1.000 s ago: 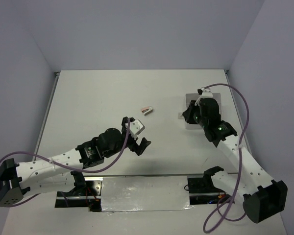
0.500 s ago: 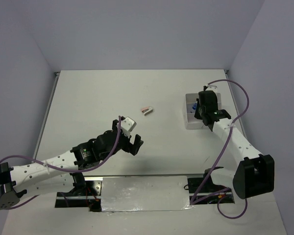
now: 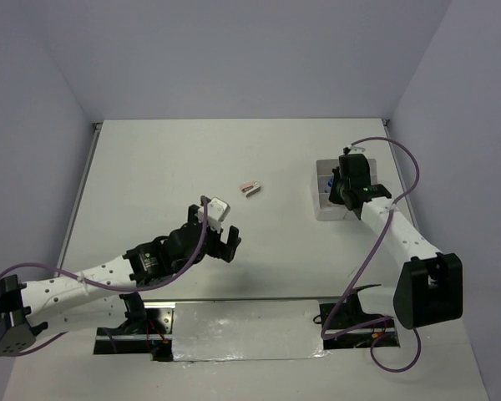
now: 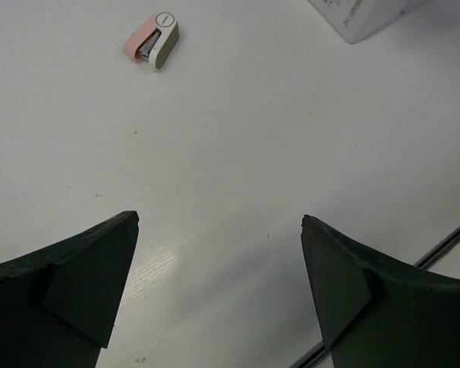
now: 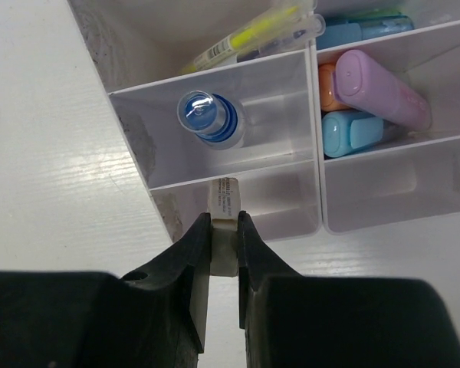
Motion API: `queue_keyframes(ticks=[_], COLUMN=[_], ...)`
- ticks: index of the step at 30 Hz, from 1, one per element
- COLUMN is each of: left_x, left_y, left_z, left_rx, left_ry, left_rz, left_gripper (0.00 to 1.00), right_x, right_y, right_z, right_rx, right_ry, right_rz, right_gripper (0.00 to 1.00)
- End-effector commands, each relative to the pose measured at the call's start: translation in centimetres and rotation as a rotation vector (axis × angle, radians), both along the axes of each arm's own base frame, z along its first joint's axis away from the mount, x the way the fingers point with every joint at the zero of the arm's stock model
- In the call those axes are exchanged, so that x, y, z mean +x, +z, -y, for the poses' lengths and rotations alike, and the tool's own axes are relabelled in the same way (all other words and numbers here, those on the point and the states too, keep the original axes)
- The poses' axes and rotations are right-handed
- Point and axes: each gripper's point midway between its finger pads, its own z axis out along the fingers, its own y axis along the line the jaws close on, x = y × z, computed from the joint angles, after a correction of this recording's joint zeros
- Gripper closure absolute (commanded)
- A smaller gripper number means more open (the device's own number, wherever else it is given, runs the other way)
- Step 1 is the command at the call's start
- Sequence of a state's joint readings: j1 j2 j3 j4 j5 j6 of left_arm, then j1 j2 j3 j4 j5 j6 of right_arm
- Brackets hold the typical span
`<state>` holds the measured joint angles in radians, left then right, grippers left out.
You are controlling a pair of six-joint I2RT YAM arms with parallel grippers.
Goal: Sort the stationery into containers
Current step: Place the stationery in the storage box.
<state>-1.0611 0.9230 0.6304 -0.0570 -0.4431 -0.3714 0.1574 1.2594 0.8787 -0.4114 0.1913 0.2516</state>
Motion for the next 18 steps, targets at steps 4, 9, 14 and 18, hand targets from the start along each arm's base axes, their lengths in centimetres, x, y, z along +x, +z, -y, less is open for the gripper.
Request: queue_keyframes(ticks=[4, 9, 14, 18], left_x=[3.1, 6.4, 10.1, 13.7], left_y=[0.5, -0.9, -2.0, -3.8], left_z=[0.1, -1.0, -2.0, -1.0], left_rx=[-0.008, 0.071, 0.104, 0.137], left_ry=[0.141, 0.228, 0.279, 0.236], left_rz=[-0.054, -0.088, -0.092, -0.097], left_gripper=[0.01, 0.01, 0.01, 0.01], right_x=[1.2, 0.8, -0.2, -2.1], right_y=[0.1, 1.4, 5.2, 9.1], right_z=[-0.5, -0.1, -0.3, -3.1], right_rx=[0.02, 0.007, 0.046, 0.171], right_ry=[0.017, -0.004, -0.006, 0.116], right_rz=[0.009, 0.028, 0.099, 0.212], right_gripper=[0.58, 0.38, 0.3, 0.0])
